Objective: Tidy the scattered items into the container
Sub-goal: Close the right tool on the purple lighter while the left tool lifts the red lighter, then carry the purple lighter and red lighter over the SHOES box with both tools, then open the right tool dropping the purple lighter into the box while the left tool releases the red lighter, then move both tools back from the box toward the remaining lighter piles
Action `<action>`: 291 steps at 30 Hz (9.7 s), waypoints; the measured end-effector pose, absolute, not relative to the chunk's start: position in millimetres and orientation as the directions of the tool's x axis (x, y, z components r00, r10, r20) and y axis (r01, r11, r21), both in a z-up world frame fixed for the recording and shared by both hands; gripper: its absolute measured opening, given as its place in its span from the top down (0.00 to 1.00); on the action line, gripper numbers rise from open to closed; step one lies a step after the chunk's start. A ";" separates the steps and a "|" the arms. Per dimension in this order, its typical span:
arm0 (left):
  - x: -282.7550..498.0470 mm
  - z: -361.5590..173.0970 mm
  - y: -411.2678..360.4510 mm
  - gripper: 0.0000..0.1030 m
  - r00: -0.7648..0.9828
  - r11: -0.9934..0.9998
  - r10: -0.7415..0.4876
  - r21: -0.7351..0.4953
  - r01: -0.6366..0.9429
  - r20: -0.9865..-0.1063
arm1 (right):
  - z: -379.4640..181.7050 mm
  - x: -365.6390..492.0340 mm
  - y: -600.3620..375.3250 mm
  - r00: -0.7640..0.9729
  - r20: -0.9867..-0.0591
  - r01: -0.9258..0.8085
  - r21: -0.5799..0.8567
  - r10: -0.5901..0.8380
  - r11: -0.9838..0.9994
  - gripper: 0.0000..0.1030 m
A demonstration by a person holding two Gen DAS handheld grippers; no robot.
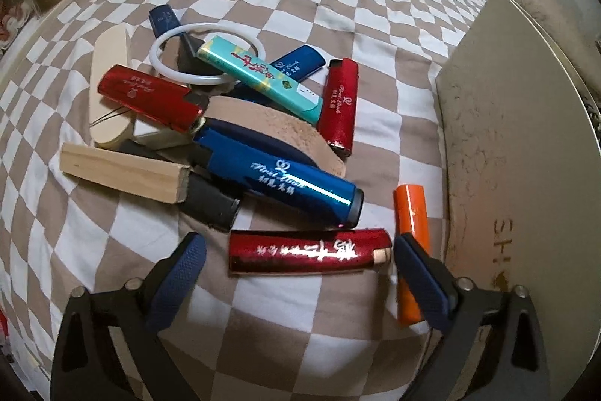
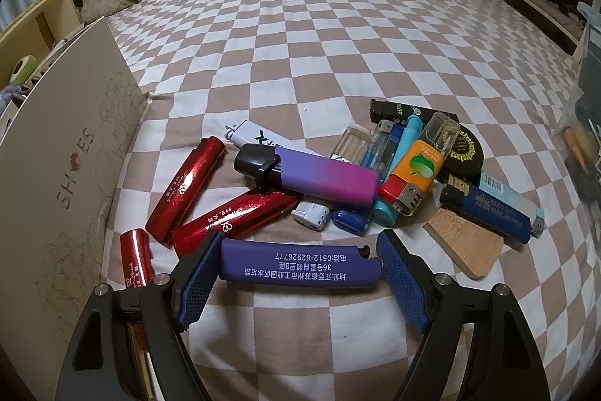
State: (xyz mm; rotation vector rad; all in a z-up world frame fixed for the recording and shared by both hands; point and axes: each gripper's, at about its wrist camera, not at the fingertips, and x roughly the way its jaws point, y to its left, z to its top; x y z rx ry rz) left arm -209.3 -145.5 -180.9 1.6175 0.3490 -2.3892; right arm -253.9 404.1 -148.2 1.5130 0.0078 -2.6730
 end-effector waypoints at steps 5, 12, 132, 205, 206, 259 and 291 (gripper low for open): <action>-199.5 -177.0 -149.4 0.19 -0.378 -0.941 -0.074 -0.060 0.332 -0.923 | -141.7 -250.3 405.0 -0.539 -0.840 0.056 0.026 -0.052 -0.998 0.20; -195.2 -174.6 -148.1 0.20 -0.413 -0.935 -0.064 -0.090 0.343 -0.908 | -134.0 -246.8 404.1 -0.566 -0.823 0.050 0.017 -0.043 -0.999 0.20; -111.3 -86.1 -11.2 0.17 -0.764 -0.945 0.325 -0.209 -0.250 -0.558 | 11.7 -221.4 135.5 -0.600 -0.654 0.688 -0.128 -0.460 -0.715 0.20; -104.3 -80.6 -33.9 0.05 -0.781 -0.914 0.391 -0.306 -0.266 -0.487 | -16.2 -190.9 169.4 -0.608 -0.689 0.670 -0.178 -0.395 -0.721 0.00; -104.4 -80.6 -32.9 0.05 -0.782 -0.915 0.389 -0.301 -0.267 -0.488 | -16.3 -188.2 172.4 -0.617 -0.681 0.659 -0.173 -0.395 -0.732 0.00; -102.7 -79.0 -20.2 0.00 -0.858 -0.984 0.181 -0.087 -0.158 -0.480 | -42.7 -124.6 241.6 -0.858 -0.405 0.361 -0.039 -0.316 -0.932 0.00; -111.5 -58.9 -101.8 0.00 -0.896 -0.994 -0.017 -0.091 0.064 -0.443 | -31.0 -154.1 309.9 -0.920 -0.354 0.202 -0.064 -0.167 -0.977 0.00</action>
